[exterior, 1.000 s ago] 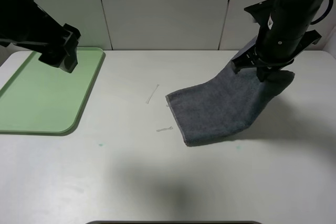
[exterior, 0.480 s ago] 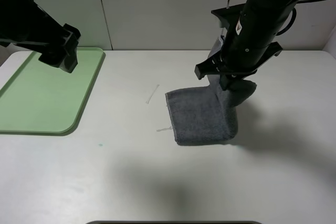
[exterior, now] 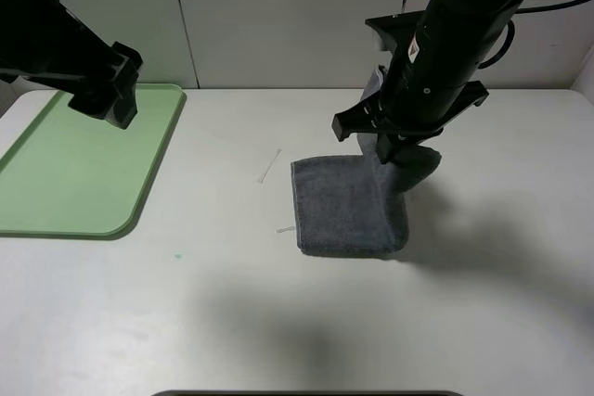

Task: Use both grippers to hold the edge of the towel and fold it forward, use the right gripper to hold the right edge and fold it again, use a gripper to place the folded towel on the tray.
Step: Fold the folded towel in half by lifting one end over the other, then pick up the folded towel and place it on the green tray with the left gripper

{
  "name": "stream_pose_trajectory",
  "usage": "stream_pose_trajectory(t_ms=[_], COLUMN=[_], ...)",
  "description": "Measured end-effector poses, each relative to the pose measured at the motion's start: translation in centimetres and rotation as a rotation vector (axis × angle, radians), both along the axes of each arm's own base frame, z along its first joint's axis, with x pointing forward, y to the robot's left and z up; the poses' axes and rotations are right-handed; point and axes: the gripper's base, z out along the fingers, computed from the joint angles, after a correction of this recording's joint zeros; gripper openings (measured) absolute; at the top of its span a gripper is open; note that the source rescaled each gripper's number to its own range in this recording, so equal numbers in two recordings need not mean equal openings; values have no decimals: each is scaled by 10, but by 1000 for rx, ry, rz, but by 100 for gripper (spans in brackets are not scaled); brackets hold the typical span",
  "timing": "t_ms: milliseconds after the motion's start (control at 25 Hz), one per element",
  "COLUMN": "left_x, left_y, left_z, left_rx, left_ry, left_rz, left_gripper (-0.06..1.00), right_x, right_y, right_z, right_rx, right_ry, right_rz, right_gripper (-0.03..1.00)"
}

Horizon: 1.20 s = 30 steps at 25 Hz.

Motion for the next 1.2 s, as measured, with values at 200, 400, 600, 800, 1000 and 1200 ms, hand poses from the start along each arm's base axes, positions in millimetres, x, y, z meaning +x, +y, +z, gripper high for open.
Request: stream_pose_trajectory(t_ms=[200, 400, 600, 800, 1000, 1200], left_x=[0, 0, 0, 0, 0, 0], left_y=[0, 0, 0, 0, 0, 0], left_z=[0, 0, 0, 0, 0, 0], left_rx=[0, 0, 0, 0, 0, 0], left_ry=[0, 0, 0, 0, 0, 0], left_rz=[0, 0, 0, 0, 0, 0], left_gripper=[98, 98, 98, 98, 98, 98], right_x=[1, 0, 0, 0, 1, 2], right_y=[4, 8, 9, 9, 10, 10], right_z=[1, 1, 2, 2, 2, 3], right_rx=[55, 99, 114, 118, 123, 127], right_ry=[-6, 1, 1, 2, -7, -19], right_rz=[-17, -22, -25, -27, -27, -21], right_gripper=[10, 24, 82, 99, 100, 100])
